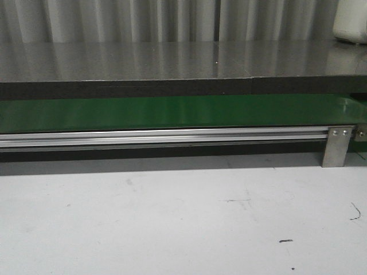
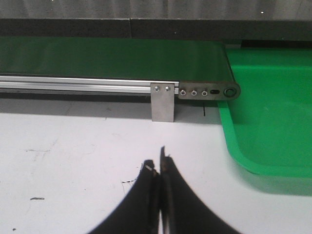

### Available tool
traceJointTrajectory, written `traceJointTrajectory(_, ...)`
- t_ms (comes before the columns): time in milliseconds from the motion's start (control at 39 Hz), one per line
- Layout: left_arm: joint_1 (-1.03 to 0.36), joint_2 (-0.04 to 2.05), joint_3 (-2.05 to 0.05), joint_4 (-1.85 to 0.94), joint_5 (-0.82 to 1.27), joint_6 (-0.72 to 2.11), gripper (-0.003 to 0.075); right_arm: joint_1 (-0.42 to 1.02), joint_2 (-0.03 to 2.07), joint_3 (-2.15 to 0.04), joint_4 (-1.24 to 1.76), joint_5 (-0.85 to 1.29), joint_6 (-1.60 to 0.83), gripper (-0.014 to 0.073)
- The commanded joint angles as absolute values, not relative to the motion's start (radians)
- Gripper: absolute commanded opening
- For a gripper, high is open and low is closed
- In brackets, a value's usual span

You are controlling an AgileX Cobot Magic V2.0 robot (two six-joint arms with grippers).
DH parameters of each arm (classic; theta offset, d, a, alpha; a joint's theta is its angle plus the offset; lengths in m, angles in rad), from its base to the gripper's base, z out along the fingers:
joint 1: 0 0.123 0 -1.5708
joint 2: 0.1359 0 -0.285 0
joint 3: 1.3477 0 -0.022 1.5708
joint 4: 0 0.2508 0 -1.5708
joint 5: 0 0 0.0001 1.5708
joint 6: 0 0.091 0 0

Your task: Move button from left to right

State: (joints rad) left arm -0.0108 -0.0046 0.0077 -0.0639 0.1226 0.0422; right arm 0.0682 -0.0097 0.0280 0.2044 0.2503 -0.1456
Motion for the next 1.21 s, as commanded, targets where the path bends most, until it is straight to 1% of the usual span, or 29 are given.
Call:
traceJointTrajectory(0,-0.01,-0.021,0.037,-0.066,0.036,0.033,-0.0021,0.068,-0.027,0.018,0.205,0.175,-0.148,-0.0067)
traceJointTrajectory(795,-0.01,-0.021,0.037,-0.066,0.036,0.033,-0.0021,0.068,-0.027,0.018,0.205,0.171,-0.148,-0.0067)
traceJointTrajectory(1026,-0.01,-0.021,0.037,-0.066,0.036,0.033,-0.0021,0.068,-0.027,0.018,0.205,0.118,-0.148,-0.0067)
traceJointTrajectory(1103,-0.01,-0.021,0.037,-0.066,0.0,0.033,-0.0021,0.068,-0.027,0.018,0.205,0.082,-0.148,-0.0067)
traceJointTrajectory(1179,-0.01,-0.021,0.037,-0.115,-0.098,0.033,-0.0021,0.068,-0.027,0.018,0.205,0.011,-0.148,-0.0067)
